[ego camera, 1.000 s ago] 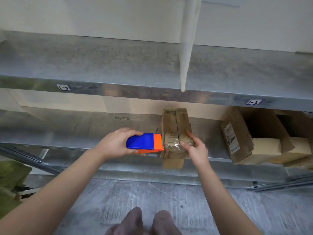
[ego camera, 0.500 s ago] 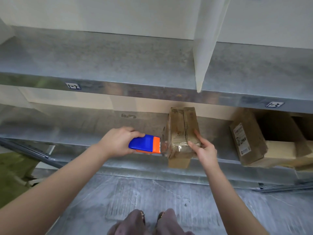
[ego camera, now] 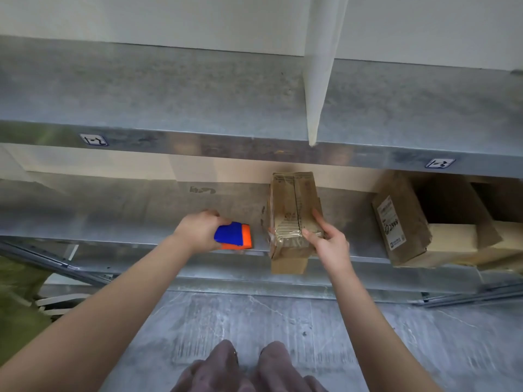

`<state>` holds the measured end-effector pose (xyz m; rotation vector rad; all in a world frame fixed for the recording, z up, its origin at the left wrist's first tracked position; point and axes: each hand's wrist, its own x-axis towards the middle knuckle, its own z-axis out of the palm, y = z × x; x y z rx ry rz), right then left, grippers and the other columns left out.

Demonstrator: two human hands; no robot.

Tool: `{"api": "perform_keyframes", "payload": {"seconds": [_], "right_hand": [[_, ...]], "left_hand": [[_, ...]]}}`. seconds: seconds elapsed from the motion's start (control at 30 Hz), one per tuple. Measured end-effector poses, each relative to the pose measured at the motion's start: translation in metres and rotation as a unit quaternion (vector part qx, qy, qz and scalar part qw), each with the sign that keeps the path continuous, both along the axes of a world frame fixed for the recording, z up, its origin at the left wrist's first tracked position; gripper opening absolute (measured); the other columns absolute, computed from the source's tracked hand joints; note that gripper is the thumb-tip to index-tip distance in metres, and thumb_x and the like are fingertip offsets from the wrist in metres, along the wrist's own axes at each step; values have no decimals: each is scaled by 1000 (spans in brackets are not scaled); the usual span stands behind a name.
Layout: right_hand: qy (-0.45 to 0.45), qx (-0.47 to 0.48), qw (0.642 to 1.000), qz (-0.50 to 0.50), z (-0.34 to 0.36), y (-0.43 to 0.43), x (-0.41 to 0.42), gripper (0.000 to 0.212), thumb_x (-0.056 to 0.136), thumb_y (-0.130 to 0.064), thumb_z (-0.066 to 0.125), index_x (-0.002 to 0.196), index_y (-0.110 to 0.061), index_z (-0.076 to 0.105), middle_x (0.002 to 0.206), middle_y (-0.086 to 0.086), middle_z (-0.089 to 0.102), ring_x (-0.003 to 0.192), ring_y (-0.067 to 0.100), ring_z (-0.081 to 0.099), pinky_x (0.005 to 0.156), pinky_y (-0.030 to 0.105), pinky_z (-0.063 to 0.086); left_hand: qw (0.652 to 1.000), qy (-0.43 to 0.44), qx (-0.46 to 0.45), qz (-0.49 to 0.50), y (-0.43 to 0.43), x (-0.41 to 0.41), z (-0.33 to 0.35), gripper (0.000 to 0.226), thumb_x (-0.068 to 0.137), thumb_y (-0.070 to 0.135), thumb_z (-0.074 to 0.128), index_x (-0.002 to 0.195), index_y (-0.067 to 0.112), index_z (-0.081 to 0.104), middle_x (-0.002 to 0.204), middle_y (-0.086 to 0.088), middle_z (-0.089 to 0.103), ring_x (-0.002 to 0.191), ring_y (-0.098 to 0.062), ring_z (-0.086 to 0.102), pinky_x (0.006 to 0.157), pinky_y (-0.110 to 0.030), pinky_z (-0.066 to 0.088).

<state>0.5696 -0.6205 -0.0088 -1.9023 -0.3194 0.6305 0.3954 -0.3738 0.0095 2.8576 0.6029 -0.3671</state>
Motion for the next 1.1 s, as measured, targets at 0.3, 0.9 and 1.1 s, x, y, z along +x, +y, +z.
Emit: {"api": "perform_keyframes", "payload": {"seconds": [0.3,0.9,1.1], "right_hand": [[-91,-34,994,51,3,-6,-7,54,86,-44,68,137,-44,48,137,-16,54,125,11,53,103,23,39],[-334,-110,930,107,10,-40,-21,48,92,-38,61,139,-35,49,146,-3,45,135,18,37,105,29,33],[-291,-94,941,143,1,-43,-26,47,94,-27,60,140,-26,49,138,-4,55,125,11,52,102,15,34]], "left_hand": [[1000,-6,-30,2,21,3,-19,61,86,28,62,143,23,43,143,-8,42,130,-30,35,109,-34,25],[955,-289,-53,-41,-127,20,-11,52,96,38,35,138,12,50,141,-4,51,133,-23,44,114,-36,30],[955,-244,-167,-21,-134,23,-24,57,102,36,35,153,24,12,159,12,1,145,0,-13,122,-35,10]]}}
